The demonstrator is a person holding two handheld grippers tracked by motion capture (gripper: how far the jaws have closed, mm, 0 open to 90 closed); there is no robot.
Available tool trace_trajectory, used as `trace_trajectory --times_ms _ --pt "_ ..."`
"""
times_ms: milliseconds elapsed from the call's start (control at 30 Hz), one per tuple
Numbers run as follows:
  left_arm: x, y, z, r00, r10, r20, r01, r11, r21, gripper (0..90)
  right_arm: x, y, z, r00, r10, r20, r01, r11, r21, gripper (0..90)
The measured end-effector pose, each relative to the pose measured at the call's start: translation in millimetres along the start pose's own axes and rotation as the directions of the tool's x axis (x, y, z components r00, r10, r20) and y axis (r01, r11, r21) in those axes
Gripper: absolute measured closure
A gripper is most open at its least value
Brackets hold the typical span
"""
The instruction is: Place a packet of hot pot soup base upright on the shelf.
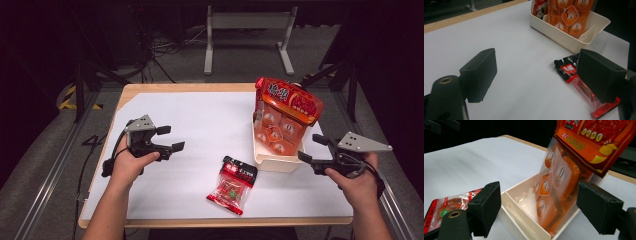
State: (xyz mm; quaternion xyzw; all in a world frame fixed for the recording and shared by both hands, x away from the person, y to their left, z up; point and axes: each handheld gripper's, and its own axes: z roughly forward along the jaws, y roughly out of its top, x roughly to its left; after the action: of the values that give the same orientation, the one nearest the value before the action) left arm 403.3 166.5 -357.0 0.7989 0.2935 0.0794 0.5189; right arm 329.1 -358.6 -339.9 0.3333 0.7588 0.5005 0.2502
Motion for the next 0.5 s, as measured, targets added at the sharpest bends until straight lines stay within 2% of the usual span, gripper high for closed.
trace_trajectory --times_ms 233,500 --pt "-5.3 2.2 10.4 0.9999 -0.005 0.014 0.005 0.9999 0.015 20.6 4.7 -1.6 1.8 0.9996 -0.023 -0.017 0.023 1.000 0.002 20.6" --pt "-11.6 10.1 42.9 0.9989 0.023 0.042 -0.025 0.9987 0.044 19.5 10.0 -0.2 5.8 0.9983 -0.045 -0.038 0.045 0.999 -0.009 20.6"
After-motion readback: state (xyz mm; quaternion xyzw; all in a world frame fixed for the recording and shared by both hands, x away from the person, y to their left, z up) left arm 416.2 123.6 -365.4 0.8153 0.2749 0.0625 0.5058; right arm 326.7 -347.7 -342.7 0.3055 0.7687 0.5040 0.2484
